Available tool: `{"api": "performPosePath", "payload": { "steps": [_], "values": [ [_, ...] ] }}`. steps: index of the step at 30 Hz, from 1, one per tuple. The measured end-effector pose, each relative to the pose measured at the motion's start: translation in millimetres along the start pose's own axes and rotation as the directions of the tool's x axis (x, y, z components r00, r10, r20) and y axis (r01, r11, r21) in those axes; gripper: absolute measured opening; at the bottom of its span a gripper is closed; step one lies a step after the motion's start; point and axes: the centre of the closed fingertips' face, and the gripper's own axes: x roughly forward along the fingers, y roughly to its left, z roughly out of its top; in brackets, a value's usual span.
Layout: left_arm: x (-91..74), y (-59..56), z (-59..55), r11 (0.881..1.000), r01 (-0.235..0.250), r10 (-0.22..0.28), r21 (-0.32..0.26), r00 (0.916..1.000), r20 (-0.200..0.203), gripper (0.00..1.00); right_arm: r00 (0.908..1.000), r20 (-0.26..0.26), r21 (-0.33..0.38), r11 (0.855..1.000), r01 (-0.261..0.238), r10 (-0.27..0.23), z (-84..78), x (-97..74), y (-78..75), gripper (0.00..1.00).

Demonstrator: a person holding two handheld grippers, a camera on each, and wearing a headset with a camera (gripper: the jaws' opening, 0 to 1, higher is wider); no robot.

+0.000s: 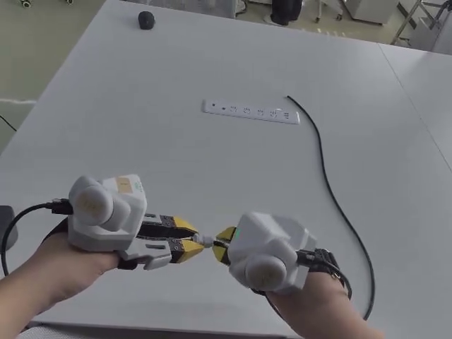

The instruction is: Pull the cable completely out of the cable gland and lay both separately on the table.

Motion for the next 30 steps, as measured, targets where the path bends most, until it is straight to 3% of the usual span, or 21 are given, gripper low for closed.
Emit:
{"api": "performPosePath", "payload": {
  "steps": [4, 9, 13, 20, 25, 30],
  "values": [
    [0.3, -0.4, -0.8, 1.000, 0.003, -0.003, 0.002, 1.0000, -0.003, 0.15, 1.0000, 0.006, 0.015, 1.000, -0.006, 0.006, -0.6, 0.0, 0.3, 0.00],
    [0.2, 0.0, 1.7, 1.000, 0.000, 0.000, 0.004, 1.0000, 0.008, 0.15, 0.9998, 0.019, 0.104, 0.995, -0.002, 0.000, -0.1, -1.8, -3.1, 0.00],
    [0.1, 0.3, 1.8, 1.000, -0.003, 0.003, 0.003, 0.9999, 0.011, 0.15, 0.9999, 0.016, 0.129, 0.992, -0.003, 0.001, -2.3, -1.4, -3.6, 0.00],
    [-1.1, 1.7, 2.1, 1.000, -0.009, 0.009, 0.003, 0.9999, 0.014, 0.15, 0.9999, 0.001, 0.206, 0.979, 0.010, -0.010, -14.7, -2.8, -9.2, 0.00],
    [-1.6, 0.7, 2.6, 1.000, -0.013, 0.013, 0.004, 0.9998, 0.015, 0.15, 1.0000, -0.006, 0.309, 0.951, 0.007, -0.006, -24.9, -1.5, -10.9, 0.00],
    [-2.6, 1.8, 4.1, 1.000, -0.018, 0.018, 0.007, 0.9997, 0.018, 0.15, 1.0000, 0.002, 0.413, 0.911, 0.005, -0.006, -33.1, -0.3, -13.3, 0.00]
  ]
}}
